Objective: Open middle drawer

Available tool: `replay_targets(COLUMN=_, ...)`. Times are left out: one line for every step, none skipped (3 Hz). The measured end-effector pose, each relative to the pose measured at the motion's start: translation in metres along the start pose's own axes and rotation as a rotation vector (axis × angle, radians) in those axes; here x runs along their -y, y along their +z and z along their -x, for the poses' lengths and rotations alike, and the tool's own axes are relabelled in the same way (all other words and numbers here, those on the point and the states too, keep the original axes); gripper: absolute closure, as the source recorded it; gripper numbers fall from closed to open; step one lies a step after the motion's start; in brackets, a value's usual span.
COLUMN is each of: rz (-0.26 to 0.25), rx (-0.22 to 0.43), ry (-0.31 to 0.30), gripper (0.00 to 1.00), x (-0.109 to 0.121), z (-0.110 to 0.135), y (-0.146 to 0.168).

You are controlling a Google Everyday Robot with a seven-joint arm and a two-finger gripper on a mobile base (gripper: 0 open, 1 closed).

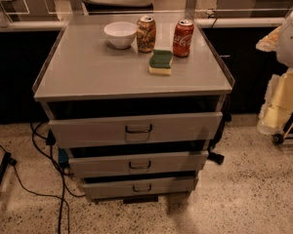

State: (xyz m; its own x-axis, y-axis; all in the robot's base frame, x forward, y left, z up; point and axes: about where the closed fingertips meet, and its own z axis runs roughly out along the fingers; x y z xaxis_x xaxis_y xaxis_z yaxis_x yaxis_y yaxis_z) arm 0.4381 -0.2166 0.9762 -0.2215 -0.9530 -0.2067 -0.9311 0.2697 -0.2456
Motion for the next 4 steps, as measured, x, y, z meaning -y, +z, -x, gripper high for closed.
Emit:
replay_targets(rz=0.0, rx=0.0, ry=0.0, gripper=0.0, x=0.0, z=0.0, y=0.0)
replay_targets(rz=-0.012, rx=0.01, ry=-0.001, gripper=0.0, x=-0.004, z=-0.002, y=0.01)
replay_targets(rz=-0.016, rx=0.033, ry=0.002, gripper=0.0, x=-0.014, z=-0.005, y=0.036)
replay_targets(rz=-0.012, rx=0.062, ry=0.013, gripper=0.0, x=-0.026, z=-0.01, y=0.077)
